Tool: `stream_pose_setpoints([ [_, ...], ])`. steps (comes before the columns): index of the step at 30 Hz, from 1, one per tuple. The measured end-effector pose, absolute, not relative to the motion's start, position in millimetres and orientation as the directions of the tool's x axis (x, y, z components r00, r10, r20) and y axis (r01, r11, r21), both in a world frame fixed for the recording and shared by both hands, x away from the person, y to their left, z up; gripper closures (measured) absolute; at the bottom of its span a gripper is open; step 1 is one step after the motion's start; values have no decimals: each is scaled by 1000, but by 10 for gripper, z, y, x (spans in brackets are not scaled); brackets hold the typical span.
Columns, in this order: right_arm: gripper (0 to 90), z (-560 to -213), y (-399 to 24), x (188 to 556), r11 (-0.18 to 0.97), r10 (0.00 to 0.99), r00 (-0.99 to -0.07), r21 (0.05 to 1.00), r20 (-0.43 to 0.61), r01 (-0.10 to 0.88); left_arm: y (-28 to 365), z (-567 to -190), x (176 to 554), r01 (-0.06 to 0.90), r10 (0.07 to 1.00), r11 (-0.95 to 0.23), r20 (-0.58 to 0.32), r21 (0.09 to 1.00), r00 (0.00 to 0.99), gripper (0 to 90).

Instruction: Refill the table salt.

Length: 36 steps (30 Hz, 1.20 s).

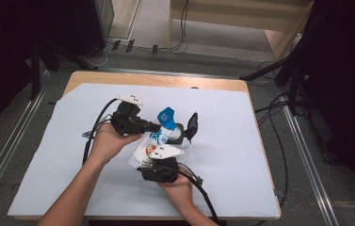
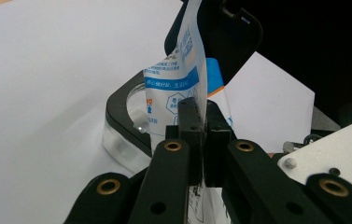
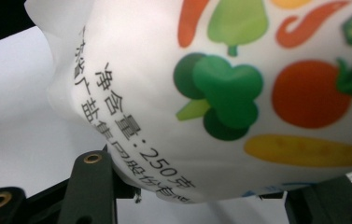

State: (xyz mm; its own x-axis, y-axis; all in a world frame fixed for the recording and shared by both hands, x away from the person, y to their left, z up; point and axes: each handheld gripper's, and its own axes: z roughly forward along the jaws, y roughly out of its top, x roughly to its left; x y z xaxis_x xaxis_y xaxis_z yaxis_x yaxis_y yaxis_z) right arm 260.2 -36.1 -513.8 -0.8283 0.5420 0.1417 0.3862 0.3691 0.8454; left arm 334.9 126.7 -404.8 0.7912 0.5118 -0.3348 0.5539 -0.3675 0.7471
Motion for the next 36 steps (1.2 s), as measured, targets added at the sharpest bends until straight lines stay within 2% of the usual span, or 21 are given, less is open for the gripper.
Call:
stream_pose_setpoints([
  [6,481,-5165,-375,2611,325,555,-806,839,204,436,1242,-4095,3340,563,504,-383,-346,732,792,853],
  [11,485,-5180,-405,2622,324,569,-798,838,198,440,1288,-4095,3304,569,508,-394,-345,722,789,834],
  [17,485,-5178,-371,2601,332,559,-804,835,200,439,1355,-4100,3264,581,520,-386,-351,717,779,897],
  [29,455,-5142,-309,2587,378,532,-831,831,165,407,1328,-4129,3315,598,544,-363,-359,714,759,900],
  [36,475,-5102,-323,2600,343,524,-824,833,215,435,1300,-4127,3335,595,549,-358,-353,720,757,900],
])
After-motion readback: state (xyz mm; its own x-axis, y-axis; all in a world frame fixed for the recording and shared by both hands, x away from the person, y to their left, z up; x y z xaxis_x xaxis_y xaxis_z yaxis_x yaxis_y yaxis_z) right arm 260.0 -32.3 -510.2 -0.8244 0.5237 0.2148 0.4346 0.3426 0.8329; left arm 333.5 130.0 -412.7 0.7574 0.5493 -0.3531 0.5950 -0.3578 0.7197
